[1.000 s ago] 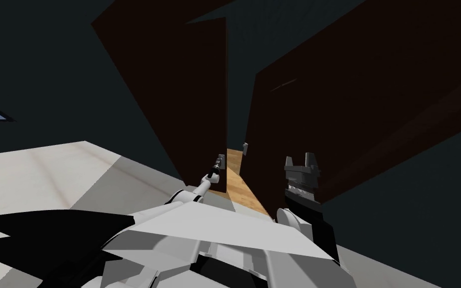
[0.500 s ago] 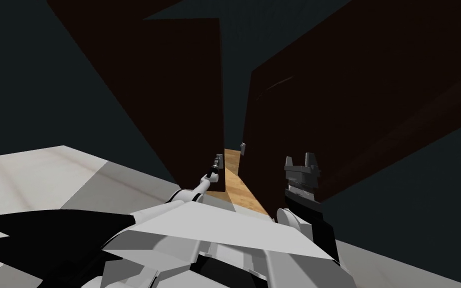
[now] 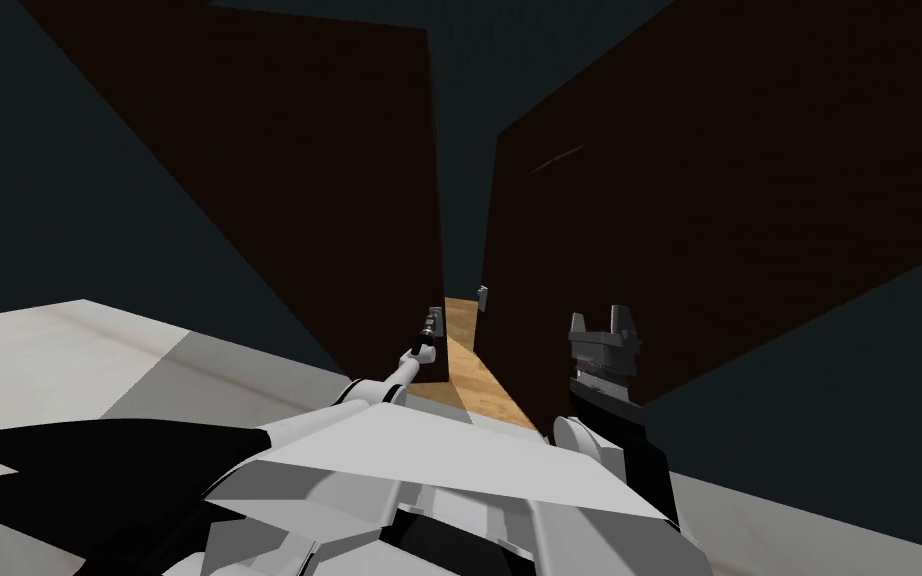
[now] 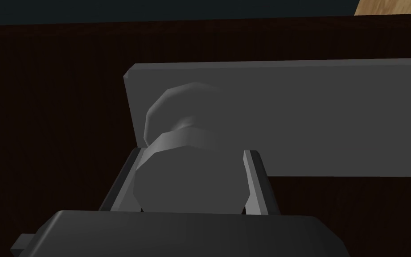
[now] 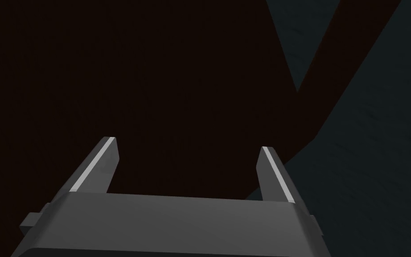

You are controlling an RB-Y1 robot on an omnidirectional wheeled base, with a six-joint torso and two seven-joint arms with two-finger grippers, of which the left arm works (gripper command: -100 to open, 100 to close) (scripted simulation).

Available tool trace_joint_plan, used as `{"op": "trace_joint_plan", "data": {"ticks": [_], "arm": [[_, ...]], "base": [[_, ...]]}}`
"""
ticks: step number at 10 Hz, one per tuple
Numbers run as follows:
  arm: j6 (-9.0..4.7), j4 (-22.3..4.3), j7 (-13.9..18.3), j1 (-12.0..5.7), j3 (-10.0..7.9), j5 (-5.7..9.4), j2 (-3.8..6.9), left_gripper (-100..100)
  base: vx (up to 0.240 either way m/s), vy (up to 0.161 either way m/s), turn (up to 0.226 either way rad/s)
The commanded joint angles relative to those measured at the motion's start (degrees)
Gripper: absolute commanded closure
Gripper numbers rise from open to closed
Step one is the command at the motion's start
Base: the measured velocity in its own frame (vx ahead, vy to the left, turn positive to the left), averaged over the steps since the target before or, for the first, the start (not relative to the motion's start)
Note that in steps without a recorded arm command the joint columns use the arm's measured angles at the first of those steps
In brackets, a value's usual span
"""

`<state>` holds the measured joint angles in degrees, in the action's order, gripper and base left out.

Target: Push the door open

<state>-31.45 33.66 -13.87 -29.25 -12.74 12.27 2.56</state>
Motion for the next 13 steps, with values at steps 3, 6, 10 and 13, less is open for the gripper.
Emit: {"op": "trace_joint_plan", "data": {"ticks": [3, 6, 10, 13], "arm": [[-0.7, 1.16, -1.64, -0.27, -2.29, 0.75, 0.92, 100], [0.59, 2.23, -2.71, 0.24, -3.55, 1.25, 0.56, -100], [2.34, 1.7, -2.75, 0.09, -3.75, 1.55, -0.97, -100], [1.52, 1.93, -2.75, 0.64, -3.79, 1.5, 0.1, -100]], "base": [[0.066, 0.029, -0.004], [-0.062, -0.038, -0.004], [-0.246, -0.164, 0.044], [0.034, -0.015, -0.02]]}}
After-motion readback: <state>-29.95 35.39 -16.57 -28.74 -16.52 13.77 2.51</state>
